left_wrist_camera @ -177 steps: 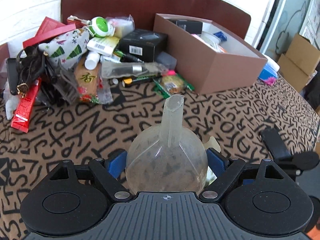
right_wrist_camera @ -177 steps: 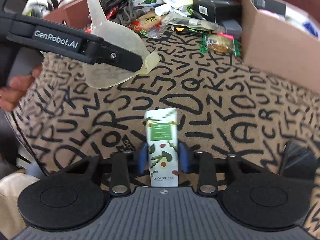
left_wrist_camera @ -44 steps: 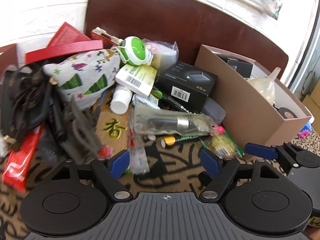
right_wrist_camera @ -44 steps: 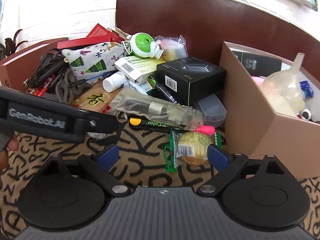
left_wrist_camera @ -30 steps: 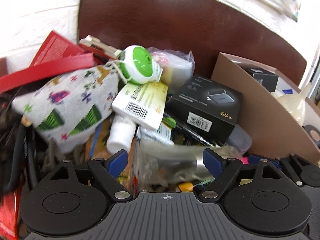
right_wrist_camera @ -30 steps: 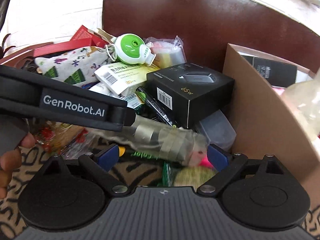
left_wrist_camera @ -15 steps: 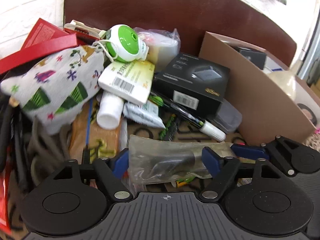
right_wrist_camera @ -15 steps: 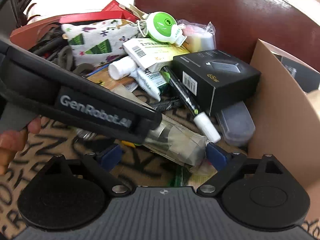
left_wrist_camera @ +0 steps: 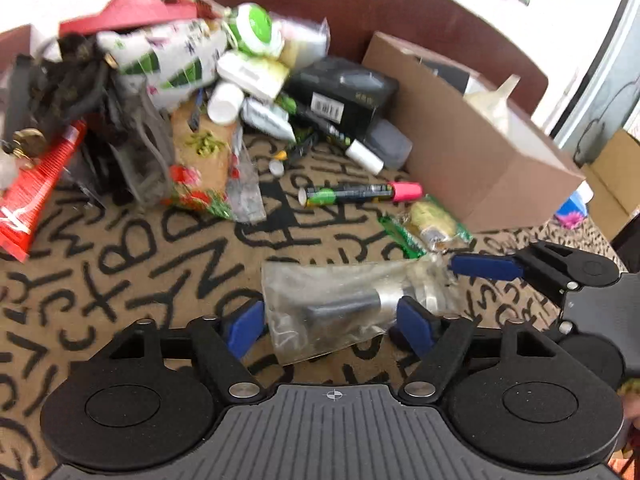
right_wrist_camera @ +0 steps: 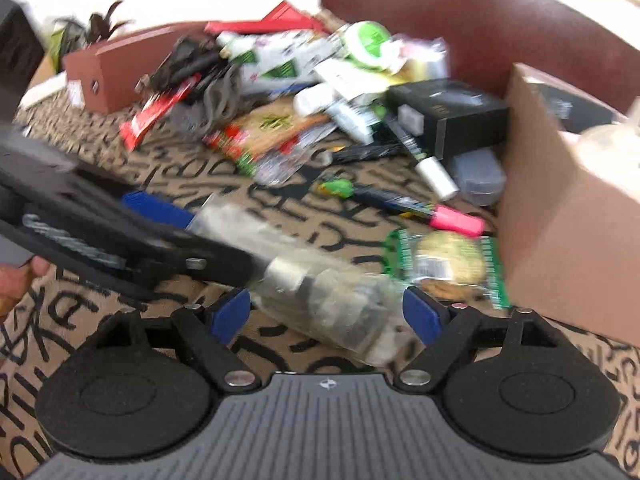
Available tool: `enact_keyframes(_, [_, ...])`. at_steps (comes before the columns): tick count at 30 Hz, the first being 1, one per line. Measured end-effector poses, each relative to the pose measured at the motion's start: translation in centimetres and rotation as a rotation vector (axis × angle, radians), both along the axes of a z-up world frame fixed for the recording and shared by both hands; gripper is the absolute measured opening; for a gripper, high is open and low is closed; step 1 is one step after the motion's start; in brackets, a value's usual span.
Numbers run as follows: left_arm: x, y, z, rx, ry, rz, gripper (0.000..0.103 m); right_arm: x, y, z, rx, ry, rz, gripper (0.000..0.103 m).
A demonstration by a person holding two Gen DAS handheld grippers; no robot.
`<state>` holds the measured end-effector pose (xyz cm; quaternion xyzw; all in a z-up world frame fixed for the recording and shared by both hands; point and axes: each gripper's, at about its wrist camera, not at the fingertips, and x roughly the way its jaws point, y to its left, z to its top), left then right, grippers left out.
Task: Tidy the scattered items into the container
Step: 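Grasp the clear plastic bag with the metal part using the left tool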
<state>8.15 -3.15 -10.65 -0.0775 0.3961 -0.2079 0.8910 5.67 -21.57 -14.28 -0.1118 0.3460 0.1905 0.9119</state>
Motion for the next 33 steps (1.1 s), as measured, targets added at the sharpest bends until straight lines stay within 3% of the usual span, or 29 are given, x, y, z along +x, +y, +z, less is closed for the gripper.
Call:
enact_keyframes(4, [0.5,0.0,1.6,0.022,-0.066,-0.006,0.088,0.0,-1.2,0.6,-0.044,-0.031,-0.058,0.087])
enact_keyframes(7, [1.4,-0.7,2.1,0.02,-0.097,-0.063,0.089,-0.3,-2.0,0.6,-0.051,-0.004,-0.064,0.082])
enact_keyframes(12, [3.0,-2.8,0.6,0.046,-0.063,-0.153,0.09,-1.0,-2.4,-0.7,-0.028,0.101,-0.029,0.063])
enact_keyframes(18, [3.1,-2.7,-1.6,0.076,0.046,-0.164,0.089,0.1,-2.2,-0.7,0.013,0.069,-0.112,0.058])
enact_keyframes(23, [-0.2,-2.3,-1.5,0.065,0.052,-0.243,0.089,1.9,-2.2,-1.2,0.074,0.051,-0.204,0.058])
enact_keyframes(26, [-0.8,-1.8,-1.4,0.059,0.051,-0.198,0.089,1.0,-2.9,-1.0,0.102,0.053,-0.239,0.058])
enact_keyframes(29, [-0.8,-1.4,-1.6,0.041,0.056,-0.15,0.081,0.1,-4.1,-0.6,0.176,0.073,-0.306,0.059])
enact_keyframes(33, [-0.9,-2.3,-1.6,0.093,0.02,-0.129,0.067,0.2,-4.1,0.0,0.287,0.13,-0.308,0.061])
